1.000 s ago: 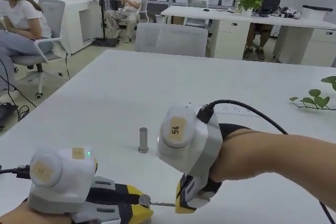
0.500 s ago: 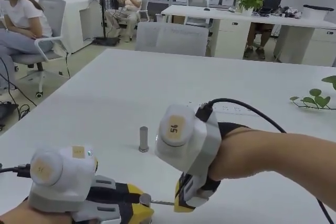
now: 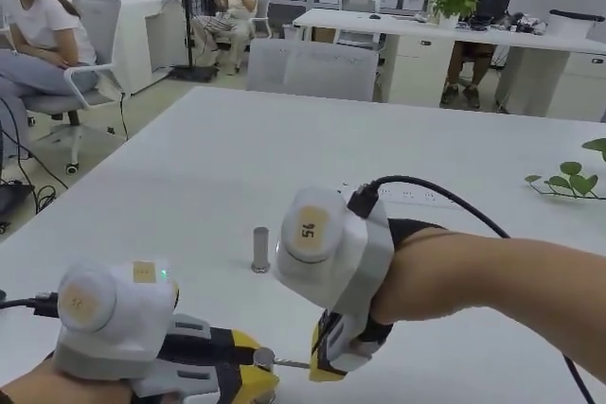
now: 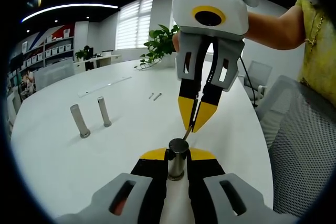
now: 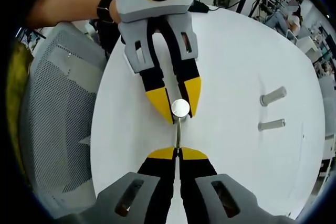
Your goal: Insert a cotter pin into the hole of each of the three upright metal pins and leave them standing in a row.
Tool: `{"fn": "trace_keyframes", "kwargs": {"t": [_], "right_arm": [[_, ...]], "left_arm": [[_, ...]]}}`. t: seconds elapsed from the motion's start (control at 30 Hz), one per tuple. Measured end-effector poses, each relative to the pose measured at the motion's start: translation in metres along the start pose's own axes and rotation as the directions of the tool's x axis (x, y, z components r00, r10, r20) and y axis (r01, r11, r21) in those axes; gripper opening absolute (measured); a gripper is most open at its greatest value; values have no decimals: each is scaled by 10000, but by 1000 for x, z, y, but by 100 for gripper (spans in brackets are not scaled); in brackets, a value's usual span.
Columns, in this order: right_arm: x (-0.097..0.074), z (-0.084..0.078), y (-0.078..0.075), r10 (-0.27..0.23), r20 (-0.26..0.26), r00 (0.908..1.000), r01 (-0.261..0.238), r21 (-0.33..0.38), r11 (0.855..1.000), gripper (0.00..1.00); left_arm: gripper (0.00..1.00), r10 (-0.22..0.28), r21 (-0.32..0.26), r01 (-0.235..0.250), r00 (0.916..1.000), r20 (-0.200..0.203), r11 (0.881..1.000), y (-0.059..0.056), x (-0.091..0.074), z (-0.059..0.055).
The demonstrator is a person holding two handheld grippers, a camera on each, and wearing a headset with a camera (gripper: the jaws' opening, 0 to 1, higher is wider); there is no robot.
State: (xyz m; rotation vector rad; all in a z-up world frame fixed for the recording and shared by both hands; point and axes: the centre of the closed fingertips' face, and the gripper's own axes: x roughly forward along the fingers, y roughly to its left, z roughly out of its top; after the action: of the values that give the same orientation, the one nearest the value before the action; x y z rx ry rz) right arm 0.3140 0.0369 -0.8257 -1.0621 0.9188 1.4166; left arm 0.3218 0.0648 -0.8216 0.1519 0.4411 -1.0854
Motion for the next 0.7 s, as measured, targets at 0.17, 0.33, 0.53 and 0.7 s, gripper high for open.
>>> {"fn": "trace_keyframes", "kwargs": {"t": [0.17, 0.33, 0.53, 0.7], "right_arm": [[1, 2, 0, -7, -13, 10000, 7, -68, 10000, 2], [1, 4, 1, 18, -6, 10000, -18, -130, 9999, 2], [2, 4, 0, 49, -44, 10000, -50, -179, 9998, 2], [3, 4, -1, 40, -97, 9999, -42, -247, 9997, 2]], "left_arm": [[12, -10, 14, 10, 10000, -8, 10000, 0, 0, 0], [12, -15, 15, 15, 10000, 0, 10000, 0, 0, 0], [12, -34, 1, 34, 10000, 28, 10000, 0, 0, 0], [12, -70, -35, 70, 10000, 50, 10000, -1, 0, 0]]}}
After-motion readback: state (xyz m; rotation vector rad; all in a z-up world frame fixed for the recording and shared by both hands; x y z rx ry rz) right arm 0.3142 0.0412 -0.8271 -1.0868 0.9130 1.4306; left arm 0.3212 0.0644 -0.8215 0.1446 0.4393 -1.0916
